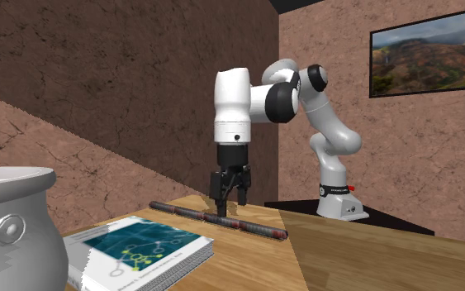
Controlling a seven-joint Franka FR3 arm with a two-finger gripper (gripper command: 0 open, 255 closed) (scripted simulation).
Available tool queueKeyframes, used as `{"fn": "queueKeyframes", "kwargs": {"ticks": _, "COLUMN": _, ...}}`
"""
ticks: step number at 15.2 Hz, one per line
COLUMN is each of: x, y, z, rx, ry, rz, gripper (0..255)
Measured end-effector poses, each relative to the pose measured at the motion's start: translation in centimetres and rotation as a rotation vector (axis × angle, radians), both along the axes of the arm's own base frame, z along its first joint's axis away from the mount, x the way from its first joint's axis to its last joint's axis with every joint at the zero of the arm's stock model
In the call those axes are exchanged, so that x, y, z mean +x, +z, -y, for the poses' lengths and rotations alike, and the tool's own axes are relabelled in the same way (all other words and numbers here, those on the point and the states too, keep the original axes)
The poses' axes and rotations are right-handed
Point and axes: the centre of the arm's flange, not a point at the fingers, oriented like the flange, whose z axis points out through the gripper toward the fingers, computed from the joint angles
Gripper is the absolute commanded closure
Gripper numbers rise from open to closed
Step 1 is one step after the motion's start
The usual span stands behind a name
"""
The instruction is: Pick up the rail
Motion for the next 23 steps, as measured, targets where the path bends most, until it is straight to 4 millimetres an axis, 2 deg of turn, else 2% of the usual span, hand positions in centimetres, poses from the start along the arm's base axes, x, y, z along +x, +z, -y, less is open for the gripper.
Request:
{"fn": "queueKeyframes", "kwargs": {"ticks": 5, "x": -0.1, "y": -2.3, "z": -0.1, "rx": 0.000, "ry": -0.001, "rz": 0.000, "gripper": 0}}
{"fn": "queueKeyframes", "kwargs": {"ticks": 6, "x": -0.1, "y": -2.3, "z": -0.1, "rx": 0.000, "ry": -0.001, "rz": 0.000, "gripper": 255}}
{"fn": "queueKeyframes", "kwargs": {"ticks": 16, "x": 0.0, "y": -2.4, "z": -0.1, "rx": 0.000, "ry": -0.001, "rz": 0.001, "gripper": 255}}
{"fn": "queueKeyframes", "kwargs": {"ticks": 23, "x": 0.1, "y": 0.8, "z": -0.1, "rx": 0.000, "ry": -0.001, "rz": 0.001, "gripper": 255}}
